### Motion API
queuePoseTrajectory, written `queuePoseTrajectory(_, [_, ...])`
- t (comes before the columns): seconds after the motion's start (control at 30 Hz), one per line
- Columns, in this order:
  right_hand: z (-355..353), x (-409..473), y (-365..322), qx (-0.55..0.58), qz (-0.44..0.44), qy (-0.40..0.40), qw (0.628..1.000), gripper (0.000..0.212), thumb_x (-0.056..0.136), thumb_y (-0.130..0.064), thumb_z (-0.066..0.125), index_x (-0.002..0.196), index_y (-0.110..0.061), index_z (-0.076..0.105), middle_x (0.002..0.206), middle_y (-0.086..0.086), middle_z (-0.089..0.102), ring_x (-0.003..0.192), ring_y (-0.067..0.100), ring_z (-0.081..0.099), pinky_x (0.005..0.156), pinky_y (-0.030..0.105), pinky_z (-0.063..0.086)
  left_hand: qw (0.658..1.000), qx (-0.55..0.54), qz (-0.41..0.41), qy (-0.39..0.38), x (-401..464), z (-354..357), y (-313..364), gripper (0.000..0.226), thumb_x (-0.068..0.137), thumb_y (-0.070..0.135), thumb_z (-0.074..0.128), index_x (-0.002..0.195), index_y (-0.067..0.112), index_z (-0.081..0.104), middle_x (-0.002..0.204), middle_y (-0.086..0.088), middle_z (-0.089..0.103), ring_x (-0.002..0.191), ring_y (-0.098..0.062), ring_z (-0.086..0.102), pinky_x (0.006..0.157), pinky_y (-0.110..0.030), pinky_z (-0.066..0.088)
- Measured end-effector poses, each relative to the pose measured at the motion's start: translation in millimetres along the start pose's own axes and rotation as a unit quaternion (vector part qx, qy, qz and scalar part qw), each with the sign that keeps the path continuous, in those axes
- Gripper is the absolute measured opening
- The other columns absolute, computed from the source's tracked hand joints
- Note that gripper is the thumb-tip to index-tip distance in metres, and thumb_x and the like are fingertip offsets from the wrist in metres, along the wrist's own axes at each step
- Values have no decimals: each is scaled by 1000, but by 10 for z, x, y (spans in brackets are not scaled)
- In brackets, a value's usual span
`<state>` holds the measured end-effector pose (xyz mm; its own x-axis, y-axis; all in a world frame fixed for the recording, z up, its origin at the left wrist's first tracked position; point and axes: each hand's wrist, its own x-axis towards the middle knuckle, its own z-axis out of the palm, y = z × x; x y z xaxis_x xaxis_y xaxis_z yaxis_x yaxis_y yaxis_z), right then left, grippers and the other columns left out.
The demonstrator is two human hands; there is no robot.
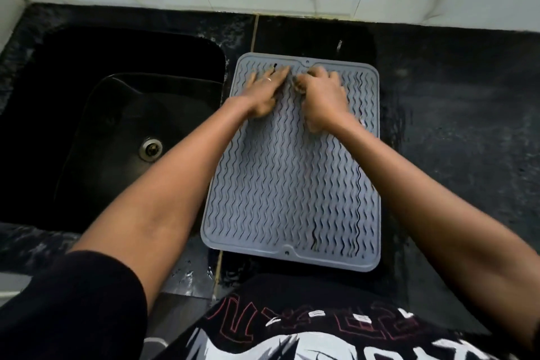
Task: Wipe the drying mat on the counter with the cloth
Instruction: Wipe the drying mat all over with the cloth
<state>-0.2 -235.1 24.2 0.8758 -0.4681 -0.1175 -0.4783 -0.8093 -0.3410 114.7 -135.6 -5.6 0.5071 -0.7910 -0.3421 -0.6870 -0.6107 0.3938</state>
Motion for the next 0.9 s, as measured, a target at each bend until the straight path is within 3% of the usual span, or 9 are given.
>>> queuePoseTrajectory(0.1, [213,66,96,-43,-19,-19,999,62,83,2,50,141,-16,35,147,12,34,130,37,27,105,53,27,999,22,8,27,-56,121,-36,60,102,12,25,154,17,-5,163,-8,-1,150,-23,-4,121,-41,-4])
queuePoseTrajectory(0.27, [393,-761,109,-15,-99,27,995,56,79,6,35,129,-13,50,131,10,52,121,30,39,95,49,36,999,39,8,25,-50,109,-43,61,101,13,25,154,19,-6,163,-4,-4,150,-21,-6,121,-39,-2])
queuePoseTrajectory(0.33, [426,-1255,37,-17,-117,-3,993,60,75,5,31,129,-12,50,128,8,54,117,31,41,88,48,40,998,45,8,31,-71,107,-29,60,102,15,24,154,19,-6,163,-4,-4,150,-21,-6,121,-39,-2])
queuePoseTrajectory(0.47, [342,-1743,-78,-33,-164,-108,980,43,82,-1,47,122,-15,57,120,4,57,109,30,44,76,39,39,997,63,8,34,-85,114,-11,61,101,16,24,154,18,-7,162,-5,-4,150,-21,-6,121,-40,-3])
queuePoseTrajectory(0.57, [62,-1289,-108,106,-58,-176,977,30,83,-5,53,92,-28,70,95,-5,69,79,11,65,64,32,58,992,120,4,42,-99,107,42,66,98,11,29,153,16,-7,162,-5,-7,150,-22,-8,120,-42,-7])
queuePoseTrajectory(0.6, [-5,-1057,-106,149,-14,-142,978,25,84,-9,55,84,-30,69,90,-6,70,72,7,65,61,31,59,989,138,7,46,-116,119,63,68,98,11,32,153,16,-7,162,-5,-8,149,-23,-9,119,-42,-8])
queuePoseTrajectory(0.7, [-8,-442,-94,71,-21,37,997,34,84,-6,53,114,-21,61,118,5,60,108,24,52,89,47,48,988,150,17,44,-220,200,55,66,100,16,34,153,15,-5,162,-5,-9,150,-23,-9,119,-41,-9])
queuePoseTrajectory(0.8, [187,-230,-82,-39,-22,-23,999,61,82,1,51,139,-14,36,144,11,37,127,37,30,102,53,33,990,133,5,39,-327,285,-28,59,103,20,27,154,13,-2,163,-6,-4,150,-21,-3,122,-40,-2])
queuePoseTrajectory(0.9, [361,-437,-59,-75,-61,10,995,55,82,2,46,135,-10,40,137,13,44,122,37,35,95,49,35,993,116,0,32,-340,300,-44,60,102,19,27,154,14,-3,163,-5,-4,150,-21,-2,123,-40,2])
